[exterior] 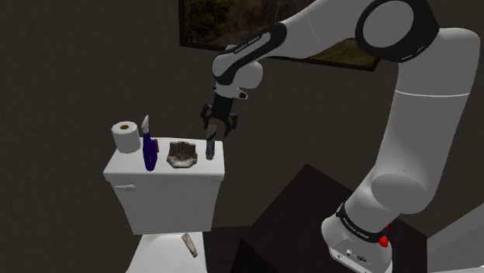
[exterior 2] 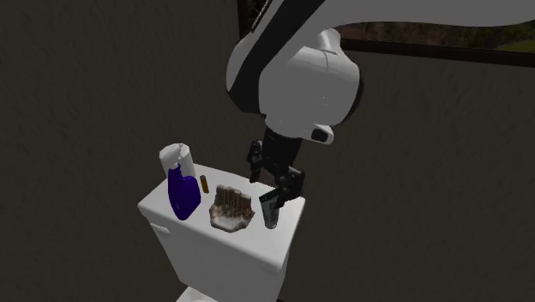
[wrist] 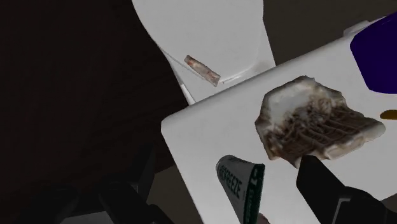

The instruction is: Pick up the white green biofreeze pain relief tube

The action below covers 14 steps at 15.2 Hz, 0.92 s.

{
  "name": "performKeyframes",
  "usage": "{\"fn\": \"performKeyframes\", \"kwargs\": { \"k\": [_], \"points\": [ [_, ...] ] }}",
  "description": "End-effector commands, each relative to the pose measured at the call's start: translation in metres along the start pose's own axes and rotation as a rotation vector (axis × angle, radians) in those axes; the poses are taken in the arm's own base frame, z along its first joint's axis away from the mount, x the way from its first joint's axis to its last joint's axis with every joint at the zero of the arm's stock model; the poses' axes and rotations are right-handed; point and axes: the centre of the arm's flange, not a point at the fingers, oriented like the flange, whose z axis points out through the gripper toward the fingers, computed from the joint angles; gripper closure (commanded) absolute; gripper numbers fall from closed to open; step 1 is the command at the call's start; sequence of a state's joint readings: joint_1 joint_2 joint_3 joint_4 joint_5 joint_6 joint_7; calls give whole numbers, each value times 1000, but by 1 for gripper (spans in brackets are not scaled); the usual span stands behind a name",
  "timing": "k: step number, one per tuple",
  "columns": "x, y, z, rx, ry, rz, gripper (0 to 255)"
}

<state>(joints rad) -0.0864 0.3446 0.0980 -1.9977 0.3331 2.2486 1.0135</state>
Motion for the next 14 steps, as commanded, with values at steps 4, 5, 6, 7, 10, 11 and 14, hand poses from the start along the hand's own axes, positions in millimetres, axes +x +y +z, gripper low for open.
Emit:
{"fn": "performKeyframes", "kwargs": {
  "k": [4,5,6,7,10,11,14],
  "points": [
    [47,-31,36,48,-23,155,0],
    [51,-34,39,52,-25,168,0],
    [52,-33,44,52,-25,168,0],
    [54,-33,49,52,-25,168,0],
    [59,-33,64,52,-25,168,0],
    [60,-33,69,52,-25,168,0],
    [62,-32,77,52,-25,168,0]
  ]
}}
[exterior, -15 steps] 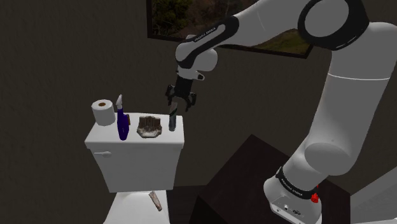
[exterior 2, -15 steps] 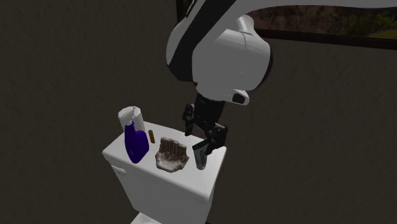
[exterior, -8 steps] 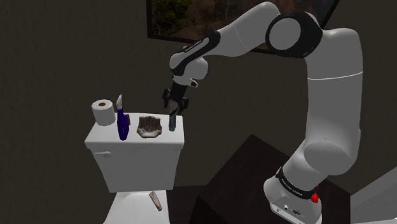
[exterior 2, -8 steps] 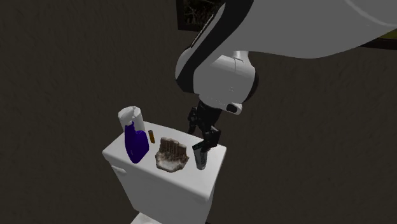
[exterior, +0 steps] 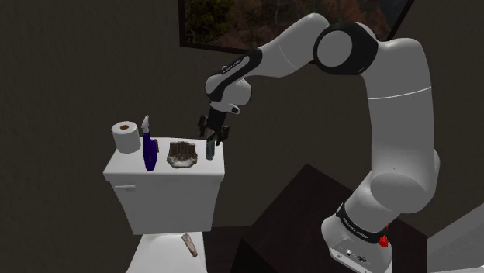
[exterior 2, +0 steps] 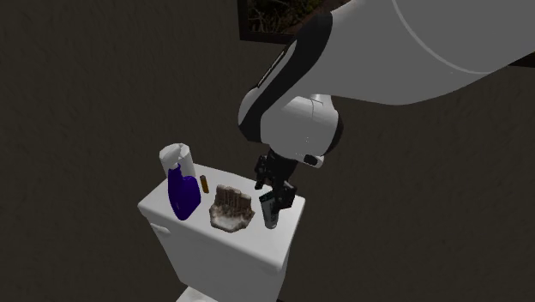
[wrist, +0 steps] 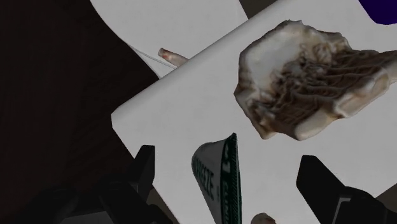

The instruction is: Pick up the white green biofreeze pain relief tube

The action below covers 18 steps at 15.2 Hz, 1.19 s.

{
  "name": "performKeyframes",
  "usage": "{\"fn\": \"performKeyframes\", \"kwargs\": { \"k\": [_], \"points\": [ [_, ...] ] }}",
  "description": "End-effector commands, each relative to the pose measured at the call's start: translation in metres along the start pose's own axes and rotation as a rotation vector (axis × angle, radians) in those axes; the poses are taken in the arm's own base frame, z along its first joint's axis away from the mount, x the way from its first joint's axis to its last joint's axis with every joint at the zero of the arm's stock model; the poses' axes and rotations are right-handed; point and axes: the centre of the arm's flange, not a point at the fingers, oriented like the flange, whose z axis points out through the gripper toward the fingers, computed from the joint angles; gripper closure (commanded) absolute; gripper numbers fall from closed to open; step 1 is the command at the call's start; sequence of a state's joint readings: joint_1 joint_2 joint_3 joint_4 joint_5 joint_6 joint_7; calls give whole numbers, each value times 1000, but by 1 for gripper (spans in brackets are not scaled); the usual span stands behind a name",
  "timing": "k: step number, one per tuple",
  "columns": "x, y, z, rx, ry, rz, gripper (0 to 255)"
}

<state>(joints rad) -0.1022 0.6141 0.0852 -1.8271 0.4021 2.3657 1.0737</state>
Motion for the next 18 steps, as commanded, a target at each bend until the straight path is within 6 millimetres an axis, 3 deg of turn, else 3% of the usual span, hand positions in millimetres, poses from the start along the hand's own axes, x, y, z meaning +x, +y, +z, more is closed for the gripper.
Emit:
{"fn": "performKeyframes", "kwargs": {
  "k": [1,10,18],
  "points": [
    [0,0,2,1,0,0,255],
    [1,-1,1,1,0,0,255],
    [-13,-2,-39,1,0,0,255]
  ]
}}
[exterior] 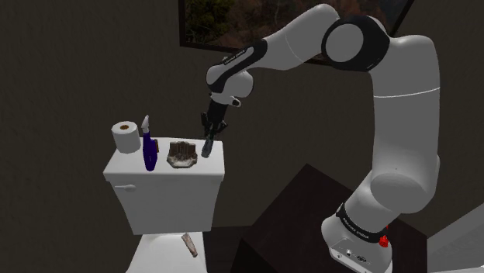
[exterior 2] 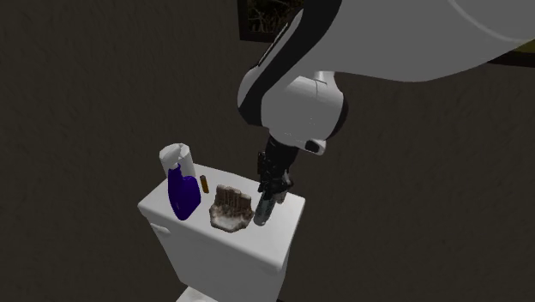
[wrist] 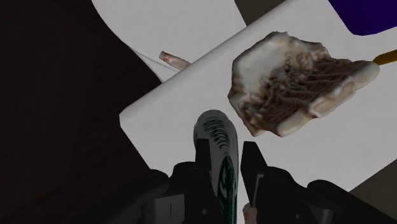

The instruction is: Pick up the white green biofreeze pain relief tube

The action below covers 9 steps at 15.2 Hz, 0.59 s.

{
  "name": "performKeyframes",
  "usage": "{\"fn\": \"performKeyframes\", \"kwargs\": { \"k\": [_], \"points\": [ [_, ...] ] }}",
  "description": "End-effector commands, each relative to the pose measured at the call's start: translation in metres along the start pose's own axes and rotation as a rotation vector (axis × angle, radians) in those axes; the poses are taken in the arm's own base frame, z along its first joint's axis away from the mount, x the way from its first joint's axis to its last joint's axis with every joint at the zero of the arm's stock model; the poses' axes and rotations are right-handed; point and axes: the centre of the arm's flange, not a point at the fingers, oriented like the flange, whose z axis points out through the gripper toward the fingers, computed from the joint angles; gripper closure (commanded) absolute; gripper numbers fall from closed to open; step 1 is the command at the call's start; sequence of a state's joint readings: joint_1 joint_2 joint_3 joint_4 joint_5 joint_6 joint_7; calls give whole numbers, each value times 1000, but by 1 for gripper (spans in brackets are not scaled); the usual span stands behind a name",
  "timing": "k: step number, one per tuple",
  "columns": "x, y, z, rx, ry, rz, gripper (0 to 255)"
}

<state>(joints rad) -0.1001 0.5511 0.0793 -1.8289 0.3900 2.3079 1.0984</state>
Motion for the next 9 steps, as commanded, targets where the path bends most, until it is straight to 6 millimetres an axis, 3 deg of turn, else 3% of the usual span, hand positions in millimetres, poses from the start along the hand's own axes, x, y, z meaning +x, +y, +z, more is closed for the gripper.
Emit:
{"fn": "performKeyframes", "kwargs": {
  "k": [1,7,9],
  "points": [
    [-3,0,-10,0,0,0,255],
    [-13,-1,-40,0,0,0,255],
    [-14,-1,-41,0,0,0,255]
  ]
}}
